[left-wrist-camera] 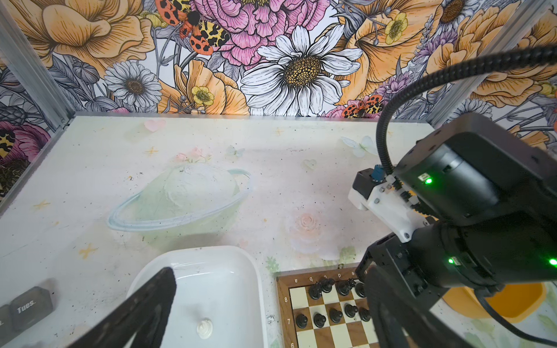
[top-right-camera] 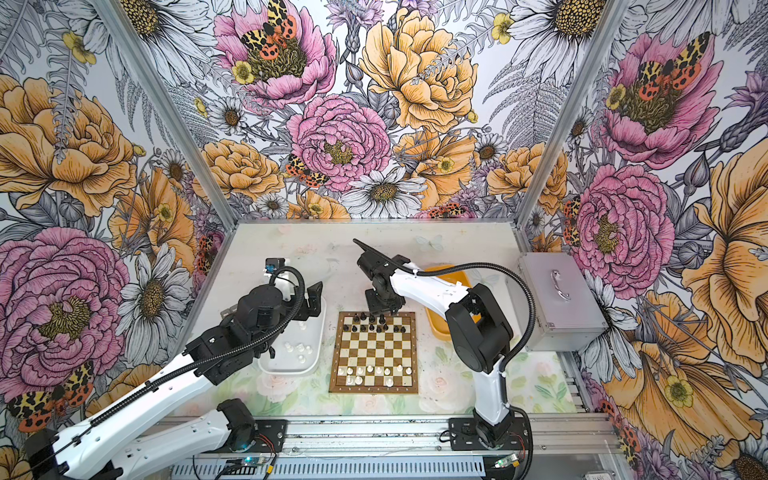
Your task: Set up the chess pieces on the board
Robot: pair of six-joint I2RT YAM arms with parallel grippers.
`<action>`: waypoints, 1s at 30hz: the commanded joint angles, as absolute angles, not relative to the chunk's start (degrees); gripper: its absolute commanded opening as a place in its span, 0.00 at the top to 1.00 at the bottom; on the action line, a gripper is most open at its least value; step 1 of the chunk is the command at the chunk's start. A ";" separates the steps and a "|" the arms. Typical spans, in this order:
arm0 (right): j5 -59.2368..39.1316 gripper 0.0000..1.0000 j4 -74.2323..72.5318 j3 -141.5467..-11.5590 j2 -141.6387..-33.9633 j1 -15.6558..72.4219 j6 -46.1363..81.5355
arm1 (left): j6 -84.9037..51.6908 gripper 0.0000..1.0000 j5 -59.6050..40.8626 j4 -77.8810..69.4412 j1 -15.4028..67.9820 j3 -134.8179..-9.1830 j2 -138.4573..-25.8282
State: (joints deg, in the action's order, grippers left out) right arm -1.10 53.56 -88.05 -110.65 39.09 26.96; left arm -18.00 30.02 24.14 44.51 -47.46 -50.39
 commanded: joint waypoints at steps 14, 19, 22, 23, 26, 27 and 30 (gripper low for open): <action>3.82 0.44 56.48 -94.42 -100.86 26.54 25.39 | -11.06 0.01 21.30 17.58 42.92 -55.93 -60.70; 4.14 0.52 56.70 -90.86 -100.12 21.48 24.87 | -9.72 0.01 15.84 15.83 42.80 -60.90 -68.27; 4.61 0.55 56.68 -88.50 -99.59 19.30 24.87 | -9.15 0.01 12.75 14.69 42.90 -64.49 -73.48; 4.87 0.55 56.69 -87.80 -99.51 18.76 24.87 | -8.91 0.01 11.01 14.38 42.88 -65.96 -75.32; 5.29 0.56 56.60 -85.79 -99.31 17.72 25.09 | -8.14 0.01 7.27 13.98 42.92 -69.97 -80.27; 5.50 0.56 56.60 -85.08 -99.23 17.46 25.33 | -7.80 0.01 6.10 13.97 42.89 -71.37 -81.85; 6.07 0.57 56.39 -82.93 -99.05 16.94 25.88 | -7.05 0.01 3.37 13.97 42.91 -74.44 -85.58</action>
